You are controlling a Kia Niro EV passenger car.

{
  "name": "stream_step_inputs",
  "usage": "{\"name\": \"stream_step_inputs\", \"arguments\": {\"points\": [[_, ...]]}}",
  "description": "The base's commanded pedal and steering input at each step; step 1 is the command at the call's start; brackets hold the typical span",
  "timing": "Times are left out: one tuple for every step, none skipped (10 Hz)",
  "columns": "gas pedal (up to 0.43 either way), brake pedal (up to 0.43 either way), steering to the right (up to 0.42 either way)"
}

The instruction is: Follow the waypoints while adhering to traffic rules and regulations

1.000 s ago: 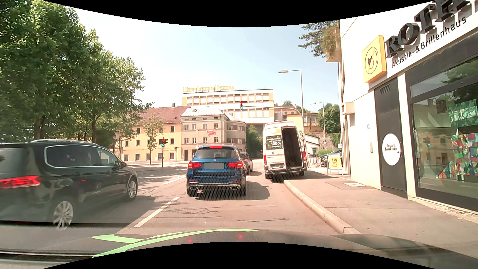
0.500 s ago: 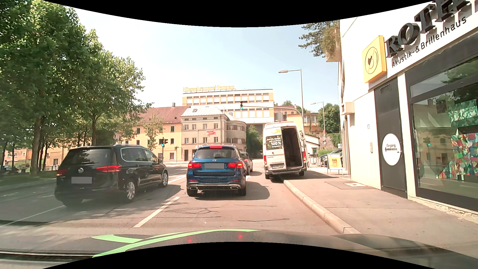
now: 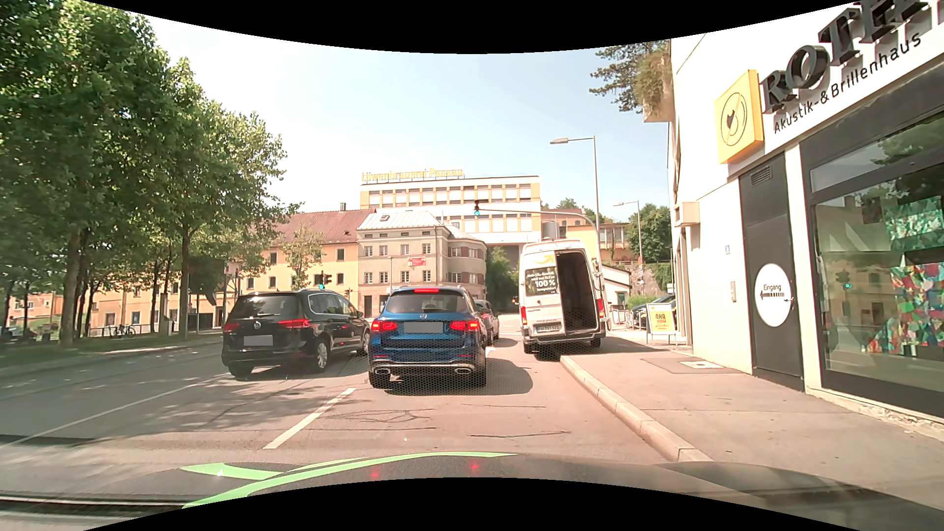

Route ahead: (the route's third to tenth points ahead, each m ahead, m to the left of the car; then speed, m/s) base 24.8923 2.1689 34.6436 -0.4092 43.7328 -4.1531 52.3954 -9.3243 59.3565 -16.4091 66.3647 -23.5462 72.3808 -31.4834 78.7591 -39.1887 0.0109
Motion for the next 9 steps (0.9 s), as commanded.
{"name": "stream_step_inputs", "arguments": {"points": [[0.000,0.299,0.008],[0.000,0.299,0.008],[0.000,0.305,0.008],[0.000,0.299,0.008],[0.000,0.299,0.008],[0.000,0.305,0.008],[0.000,0.305,0.008],[0.000,0.305,0.008],[0.000,0.305,0.008]]}}
